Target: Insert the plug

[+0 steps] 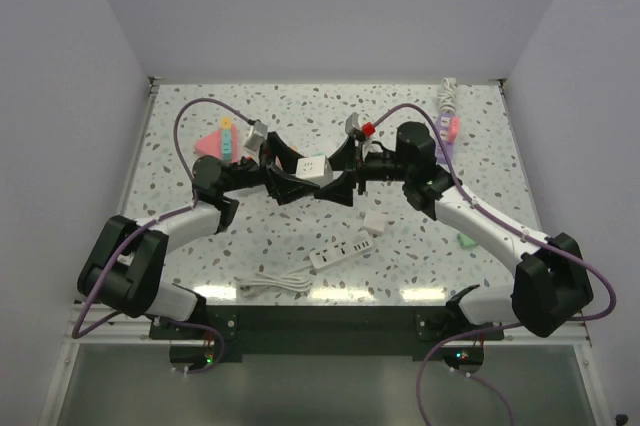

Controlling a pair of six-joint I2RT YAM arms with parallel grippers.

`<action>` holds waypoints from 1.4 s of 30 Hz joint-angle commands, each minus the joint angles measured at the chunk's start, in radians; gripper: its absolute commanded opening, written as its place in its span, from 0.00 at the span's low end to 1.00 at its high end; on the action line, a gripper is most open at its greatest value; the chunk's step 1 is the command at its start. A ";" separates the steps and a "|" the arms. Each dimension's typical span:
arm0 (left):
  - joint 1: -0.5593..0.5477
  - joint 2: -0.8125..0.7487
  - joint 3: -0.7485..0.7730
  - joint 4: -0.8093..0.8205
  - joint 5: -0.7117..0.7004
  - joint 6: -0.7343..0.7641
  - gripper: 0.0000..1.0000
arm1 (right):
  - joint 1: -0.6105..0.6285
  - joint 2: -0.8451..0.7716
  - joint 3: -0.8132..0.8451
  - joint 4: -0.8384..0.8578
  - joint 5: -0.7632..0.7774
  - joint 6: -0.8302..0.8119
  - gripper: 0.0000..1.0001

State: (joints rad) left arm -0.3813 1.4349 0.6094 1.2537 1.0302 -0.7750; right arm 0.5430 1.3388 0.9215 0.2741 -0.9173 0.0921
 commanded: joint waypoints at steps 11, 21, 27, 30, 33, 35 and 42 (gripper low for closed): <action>0.088 0.074 -0.016 0.596 0.037 -0.276 0.46 | -0.101 0.017 -0.012 0.027 0.078 0.063 0.00; 0.082 -0.036 -0.036 -0.010 -0.118 0.211 0.50 | -0.107 0.013 0.017 -0.018 0.101 0.057 0.00; 0.007 -0.154 -0.080 -0.439 -0.577 0.476 0.56 | -0.117 -0.003 0.056 -0.055 0.175 0.078 0.00; -0.037 -0.146 -0.094 -0.496 -0.674 0.508 0.60 | -0.120 -0.001 0.066 -0.069 0.204 0.086 0.09; -0.113 -0.131 -0.088 -0.577 -0.817 0.546 0.63 | -0.121 -0.006 0.059 -0.069 0.212 0.089 0.30; -0.140 -0.119 -0.086 -0.611 -0.884 0.546 0.64 | -0.123 -0.010 0.051 -0.069 0.215 0.090 0.42; -0.203 -0.099 -0.103 -0.706 -1.027 0.539 0.68 | -0.127 -0.030 0.033 -0.065 0.227 0.095 0.63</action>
State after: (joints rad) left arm -0.5564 1.3334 0.5163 0.5980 0.1219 -0.2661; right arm 0.4240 1.3506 0.9459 0.1978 -0.7132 0.1810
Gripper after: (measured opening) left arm 0.674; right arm 0.613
